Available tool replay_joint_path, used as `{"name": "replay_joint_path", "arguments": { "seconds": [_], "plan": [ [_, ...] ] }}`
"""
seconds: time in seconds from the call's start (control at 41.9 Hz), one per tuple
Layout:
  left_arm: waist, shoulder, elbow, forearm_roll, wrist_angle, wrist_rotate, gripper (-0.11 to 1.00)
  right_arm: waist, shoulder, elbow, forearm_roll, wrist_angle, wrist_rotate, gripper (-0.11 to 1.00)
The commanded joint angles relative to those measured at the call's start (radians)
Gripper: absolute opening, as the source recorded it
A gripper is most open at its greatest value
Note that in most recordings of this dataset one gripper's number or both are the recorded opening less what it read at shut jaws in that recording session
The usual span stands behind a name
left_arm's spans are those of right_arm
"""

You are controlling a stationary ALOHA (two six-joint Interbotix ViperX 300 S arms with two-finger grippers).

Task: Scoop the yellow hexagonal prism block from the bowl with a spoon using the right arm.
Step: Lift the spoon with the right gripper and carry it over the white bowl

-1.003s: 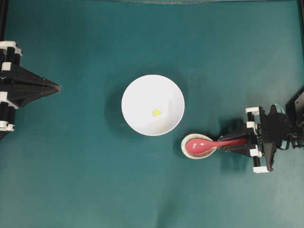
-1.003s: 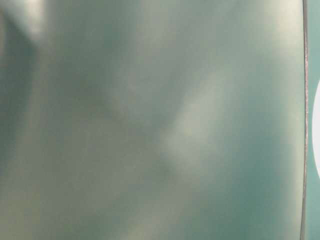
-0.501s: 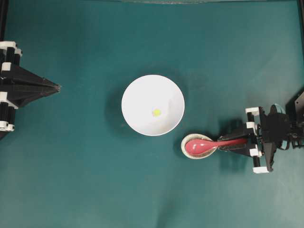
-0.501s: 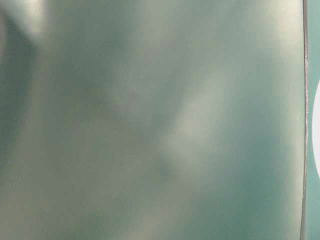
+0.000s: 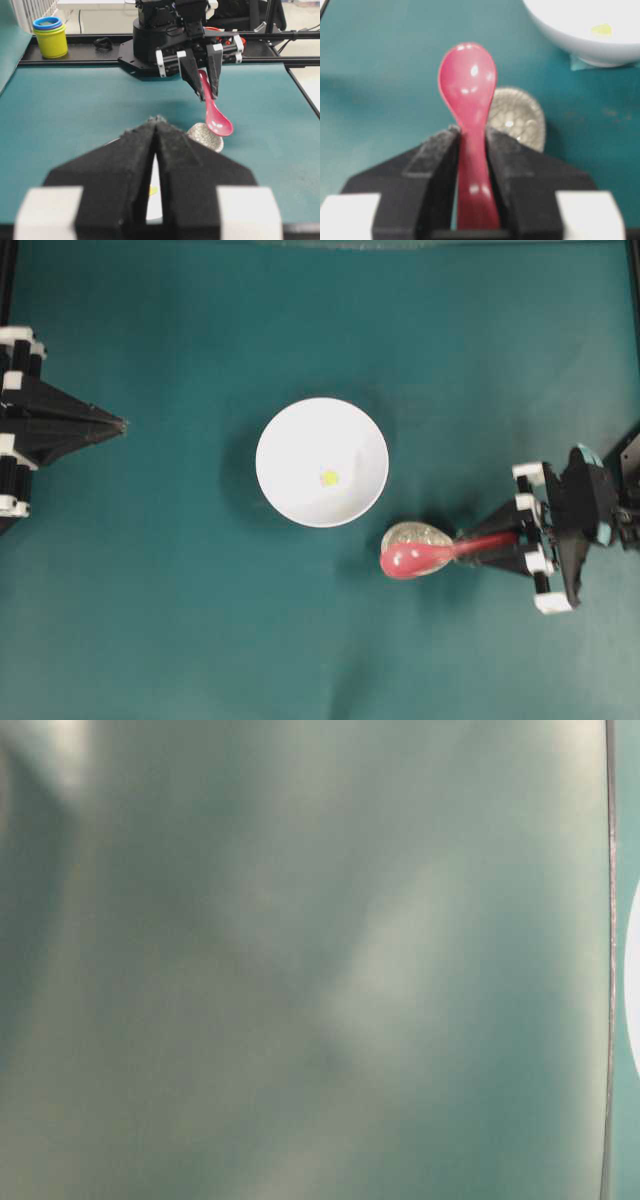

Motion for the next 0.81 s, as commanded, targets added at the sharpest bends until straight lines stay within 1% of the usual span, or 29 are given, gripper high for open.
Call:
{"name": "replay_joint_path", "arguments": {
  "seconds": [0.0,0.167,0.334,0.501,0.788],
  "plan": [
    [0.002,0.003,-0.015,0.003,-0.005,-0.002,0.0,-0.057,-0.069,-0.052,0.002,0.12,-0.023,0.24],
    [0.002,0.005,-0.015,0.003,-0.005,-0.003,0.0,-0.196,-0.166,-0.161,-0.002,0.396,-0.078,0.24],
    [0.002,0.003,-0.015,0.003,0.002,-0.002,0.0,-0.314,-0.21,-0.262,-0.003,0.597,-0.11,0.24],
    [0.002,0.003,-0.015,0.003,0.018,-0.008,0.0,-0.403,-0.21,-0.351,-0.005,0.769,-0.114,0.24],
    [0.002,0.005,-0.015,0.003,0.029,-0.008,0.0,-0.502,-0.179,-0.482,-0.005,0.988,-0.11,0.24]
  ]
}}
